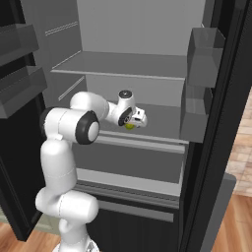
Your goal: Retrieve the kiwi and pear from the fridge and place them into the bowl on the dining table.
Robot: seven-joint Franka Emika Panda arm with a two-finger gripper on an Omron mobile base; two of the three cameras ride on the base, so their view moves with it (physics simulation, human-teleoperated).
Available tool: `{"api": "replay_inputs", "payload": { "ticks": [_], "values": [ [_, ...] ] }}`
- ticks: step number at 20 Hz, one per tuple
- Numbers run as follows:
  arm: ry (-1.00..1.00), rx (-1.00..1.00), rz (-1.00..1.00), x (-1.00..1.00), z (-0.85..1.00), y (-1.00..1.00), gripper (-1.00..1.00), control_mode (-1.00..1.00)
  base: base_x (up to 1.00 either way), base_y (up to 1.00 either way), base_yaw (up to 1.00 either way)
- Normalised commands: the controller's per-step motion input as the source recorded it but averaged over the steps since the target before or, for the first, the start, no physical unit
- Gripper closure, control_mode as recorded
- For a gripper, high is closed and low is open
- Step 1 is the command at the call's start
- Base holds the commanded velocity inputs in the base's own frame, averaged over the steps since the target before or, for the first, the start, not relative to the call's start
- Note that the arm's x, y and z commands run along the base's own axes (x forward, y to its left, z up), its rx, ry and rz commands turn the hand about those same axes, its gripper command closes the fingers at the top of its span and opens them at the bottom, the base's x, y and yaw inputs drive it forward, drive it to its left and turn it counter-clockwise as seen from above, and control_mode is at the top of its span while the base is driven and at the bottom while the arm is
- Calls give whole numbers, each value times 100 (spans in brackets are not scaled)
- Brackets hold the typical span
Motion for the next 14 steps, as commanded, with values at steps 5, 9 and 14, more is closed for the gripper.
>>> {"api": "replay_inputs", "payload": {
  "ticks": [5,9,14],
  "values": [
    [2,0,0,-29,-99,18,100,-100,0,0,0],
    [0,0,0,3,-45,8,100,-100,0,0,0],
    [-5,0,0,1,-15,0,100,-100,0,0,0]
  ]
}}
